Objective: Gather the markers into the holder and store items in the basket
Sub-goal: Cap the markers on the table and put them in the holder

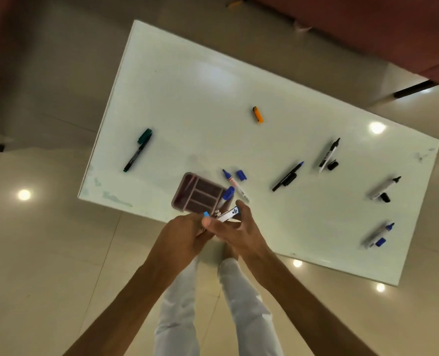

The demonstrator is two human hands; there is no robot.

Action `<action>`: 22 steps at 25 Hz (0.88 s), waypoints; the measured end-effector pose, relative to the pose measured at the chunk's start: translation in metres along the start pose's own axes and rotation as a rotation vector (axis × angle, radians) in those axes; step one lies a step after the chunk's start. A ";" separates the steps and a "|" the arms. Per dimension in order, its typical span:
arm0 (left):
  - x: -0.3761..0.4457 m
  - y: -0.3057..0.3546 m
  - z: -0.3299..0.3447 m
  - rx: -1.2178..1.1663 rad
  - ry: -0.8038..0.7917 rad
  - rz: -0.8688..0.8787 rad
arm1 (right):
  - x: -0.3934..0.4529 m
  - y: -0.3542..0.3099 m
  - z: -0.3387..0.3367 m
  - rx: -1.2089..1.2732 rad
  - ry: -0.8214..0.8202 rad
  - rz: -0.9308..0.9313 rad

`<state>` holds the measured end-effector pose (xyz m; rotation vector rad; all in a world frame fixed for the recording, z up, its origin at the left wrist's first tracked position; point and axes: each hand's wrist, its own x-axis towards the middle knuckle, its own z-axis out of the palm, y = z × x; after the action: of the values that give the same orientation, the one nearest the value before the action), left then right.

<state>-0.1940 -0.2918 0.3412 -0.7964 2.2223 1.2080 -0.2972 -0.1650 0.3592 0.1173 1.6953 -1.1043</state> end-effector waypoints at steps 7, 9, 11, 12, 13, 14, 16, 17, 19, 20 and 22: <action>0.029 0.018 -0.023 0.352 -0.111 0.109 | 0.005 -0.005 -0.002 -0.048 0.159 -0.013; 0.024 0.025 -0.030 0.330 -0.086 0.124 | 0.005 -0.008 0.000 -0.018 0.229 -0.011; 0.020 0.023 -0.027 0.225 -0.051 0.168 | 0.001 -0.006 0.006 -0.020 0.280 -0.027; 0.020 0.022 -0.025 0.161 -0.054 0.165 | -0.002 -0.004 0.010 -0.020 0.302 -0.026; 0.021 0.020 -0.021 0.155 -0.079 0.135 | -0.004 -0.002 0.013 -0.013 0.327 -0.025; 0.022 0.017 -0.015 0.218 -0.094 0.114 | -0.006 -0.002 0.015 -0.002 0.355 -0.026; 0.019 0.008 -0.007 0.272 -0.021 0.143 | -0.005 0.001 0.016 0.025 0.445 -0.029; 0.016 0.004 -0.004 0.233 0.012 0.160 | -0.004 0.001 0.015 0.041 0.484 -0.018; 0.008 -0.011 -0.001 0.165 0.064 0.153 | 0.001 0.004 0.011 0.117 0.479 0.027; 0.004 -0.019 -0.001 0.127 0.095 0.143 | 0.004 0.007 0.007 0.177 0.455 0.044; -0.002 -0.040 -0.004 0.061 0.168 0.114 | 0.008 0.009 -0.002 0.275 0.430 0.074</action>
<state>-0.1658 -0.3120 0.3218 -0.7817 2.4577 1.1569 -0.2971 -0.1617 0.3471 0.6248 1.8827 -1.3177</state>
